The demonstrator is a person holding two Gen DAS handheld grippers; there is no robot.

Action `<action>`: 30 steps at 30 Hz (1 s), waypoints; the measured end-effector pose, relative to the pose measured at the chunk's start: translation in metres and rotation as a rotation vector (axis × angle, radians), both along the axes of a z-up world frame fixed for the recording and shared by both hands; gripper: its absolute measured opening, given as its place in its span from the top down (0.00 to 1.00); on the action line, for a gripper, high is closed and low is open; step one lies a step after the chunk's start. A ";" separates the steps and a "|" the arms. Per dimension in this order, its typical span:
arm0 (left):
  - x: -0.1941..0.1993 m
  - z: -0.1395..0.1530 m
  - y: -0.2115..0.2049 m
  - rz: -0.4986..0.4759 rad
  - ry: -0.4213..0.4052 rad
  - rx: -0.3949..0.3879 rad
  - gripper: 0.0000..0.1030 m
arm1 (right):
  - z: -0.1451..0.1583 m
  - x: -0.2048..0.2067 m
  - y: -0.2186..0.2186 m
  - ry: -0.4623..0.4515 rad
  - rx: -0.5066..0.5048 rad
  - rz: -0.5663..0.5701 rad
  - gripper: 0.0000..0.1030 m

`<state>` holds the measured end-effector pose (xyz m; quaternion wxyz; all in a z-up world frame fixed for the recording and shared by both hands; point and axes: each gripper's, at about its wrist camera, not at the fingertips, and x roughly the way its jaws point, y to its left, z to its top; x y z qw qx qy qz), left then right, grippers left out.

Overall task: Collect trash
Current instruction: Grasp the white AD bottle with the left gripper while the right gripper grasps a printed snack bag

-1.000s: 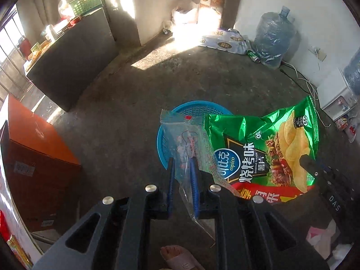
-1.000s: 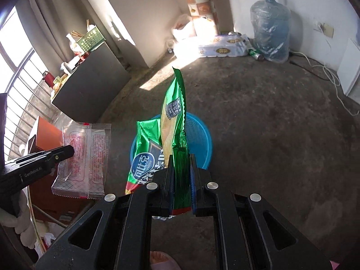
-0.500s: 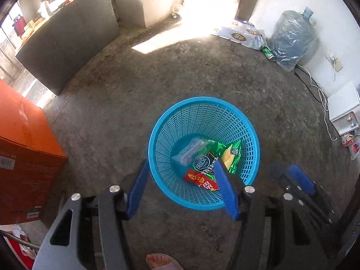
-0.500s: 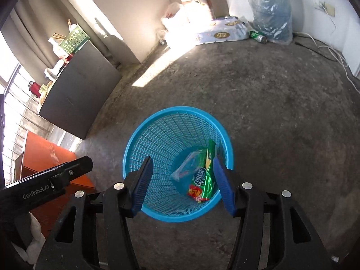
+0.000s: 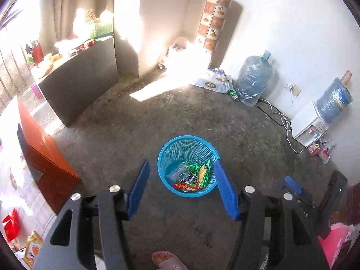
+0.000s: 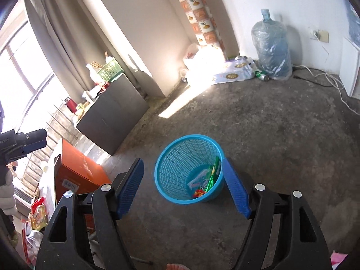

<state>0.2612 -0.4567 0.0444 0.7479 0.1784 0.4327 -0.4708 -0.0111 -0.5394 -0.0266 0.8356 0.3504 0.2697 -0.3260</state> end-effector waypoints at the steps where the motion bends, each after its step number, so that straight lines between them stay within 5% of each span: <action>1: -0.003 0.019 0.028 0.001 -0.033 -0.006 0.44 | 0.011 -0.006 0.011 -0.017 -0.023 0.017 0.20; 6: -0.016 0.090 0.194 0.155 -0.145 -0.053 0.44 | 0.050 -0.021 0.066 -0.110 -0.007 0.195 0.16; 10: -0.038 0.115 0.336 0.357 -0.190 -0.125 0.38 | 0.073 -0.019 0.112 -0.197 0.040 0.360 0.13; 13: -0.061 0.109 0.432 0.508 -0.183 -0.181 0.33 | 0.084 -0.008 0.148 -0.229 0.089 0.486 0.13; 18: -0.095 0.060 0.549 0.713 -0.109 -0.236 0.33 | 0.090 0.026 0.204 -0.213 0.161 0.659 0.13; 23: -0.115 0.005 0.608 0.821 -0.015 -0.327 0.33 | 0.091 0.079 0.260 -0.226 0.324 0.834 0.13; 30: -0.129 -0.028 0.594 0.720 -0.081 -0.277 0.33 | 0.087 0.161 0.349 -0.229 0.591 0.990 0.13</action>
